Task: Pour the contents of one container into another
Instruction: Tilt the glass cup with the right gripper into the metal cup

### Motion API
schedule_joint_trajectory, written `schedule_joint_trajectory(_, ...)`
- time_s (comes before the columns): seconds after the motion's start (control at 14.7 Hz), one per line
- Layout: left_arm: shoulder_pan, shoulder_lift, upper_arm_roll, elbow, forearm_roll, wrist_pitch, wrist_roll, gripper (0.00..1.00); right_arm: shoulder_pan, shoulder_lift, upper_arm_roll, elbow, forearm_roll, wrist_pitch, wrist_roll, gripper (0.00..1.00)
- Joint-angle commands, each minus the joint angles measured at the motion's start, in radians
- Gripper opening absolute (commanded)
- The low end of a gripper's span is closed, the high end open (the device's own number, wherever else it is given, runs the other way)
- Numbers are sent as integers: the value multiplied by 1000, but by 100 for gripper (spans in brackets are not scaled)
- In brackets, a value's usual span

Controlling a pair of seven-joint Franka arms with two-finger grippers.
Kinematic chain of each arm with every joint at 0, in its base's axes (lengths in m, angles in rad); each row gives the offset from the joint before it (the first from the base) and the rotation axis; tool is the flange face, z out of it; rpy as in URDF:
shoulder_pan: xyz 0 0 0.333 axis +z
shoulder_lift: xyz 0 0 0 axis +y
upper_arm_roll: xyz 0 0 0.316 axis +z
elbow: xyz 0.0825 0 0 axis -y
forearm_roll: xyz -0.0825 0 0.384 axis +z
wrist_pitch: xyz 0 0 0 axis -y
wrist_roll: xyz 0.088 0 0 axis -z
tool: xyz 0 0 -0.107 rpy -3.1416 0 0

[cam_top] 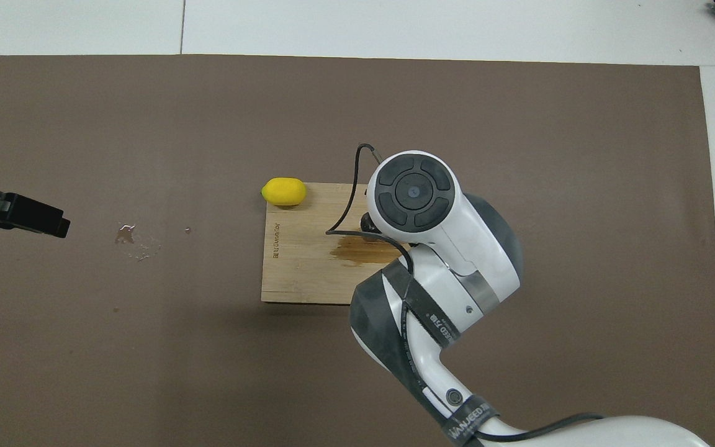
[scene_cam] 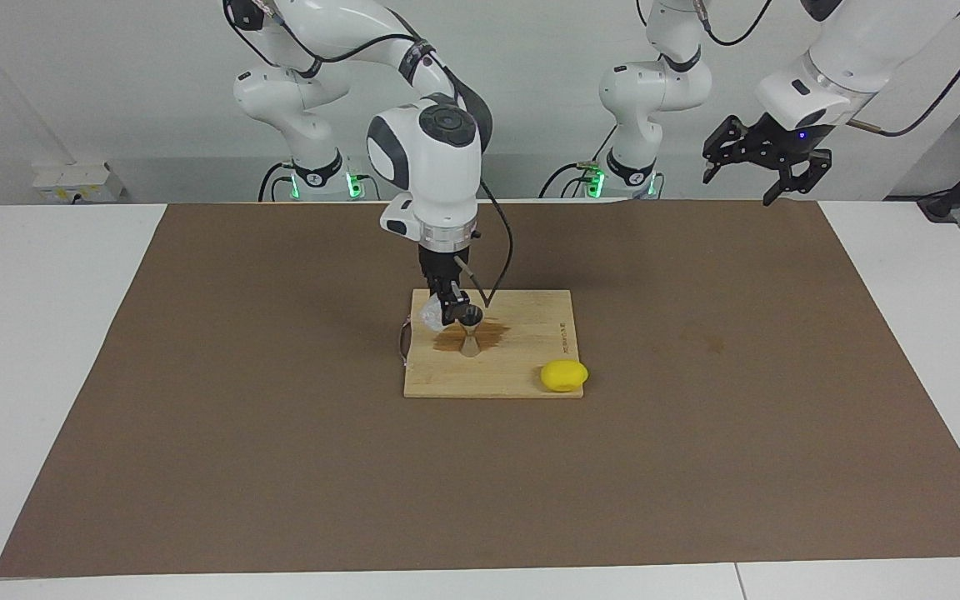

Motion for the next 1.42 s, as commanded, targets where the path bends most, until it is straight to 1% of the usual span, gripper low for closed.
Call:
schedule_joint_trajectory(0.0, 5, -43, 10, -64, 26, 30, -48, 100, 17, 13, 0, 25, -53, -8, 26, 0)
schedule_joint_trajectory(0.14, 19, -55, 12, -87, 26, 27, -48, 100, 18, 13, 0, 20, -56, -6, 26, 0)
schedule_joint_trajectory(0.2, 19, -55, 14, -87, 26, 18, -48, 100, 22, 13, 0, 19, -60, -6, 26, 0)
schedule_joint_trajectory(0.34, 21, -53, 14, -86, 29, 40, -50, 100, 22, 13, 0, 17, -74, -6, 25, 0)
schedule_joint_trajectory(0.47, 39, -53, 14, -90, 40, 87, -47, 100, 22, 13, 0, 19, -77, -8, 25, 0)
schedule_joint_trajectory(0.61, 51, -56, 15, -121, 39, 161, -46, 100, 23, 13, 0, 19, -77, -8, 25, 0)
schedule_joint_trajectory(0.75, 59, -63, 15, -136, 40, 153, -40, 100, 23, 13, 0, 19, -77, -8, 25, 0)
schedule_joint_trajectory(0.95, 45, -44, 11, -133, 77, 153, -40, 100, 20, 13, 0, 28, -62, -9, 25, 0)
schedule_joint_trajectory(1.15, 47, -41, 9, -138, 75, 168, -40, 100, 20, 13, 0, 26, -57, -20, 26, 0)
schedule_joint_trajectory(1.22, 44, -40, 10, -133, 75, 167, -43, 100, 15, 13, 2, 26, -47, -23, 26, 0)
schedule_joint_trajectory(1.36, 45, -34, 10, -147, 77, 197, -42, 100, 2, 16, 0, 26, 41, -8, 25, 0)
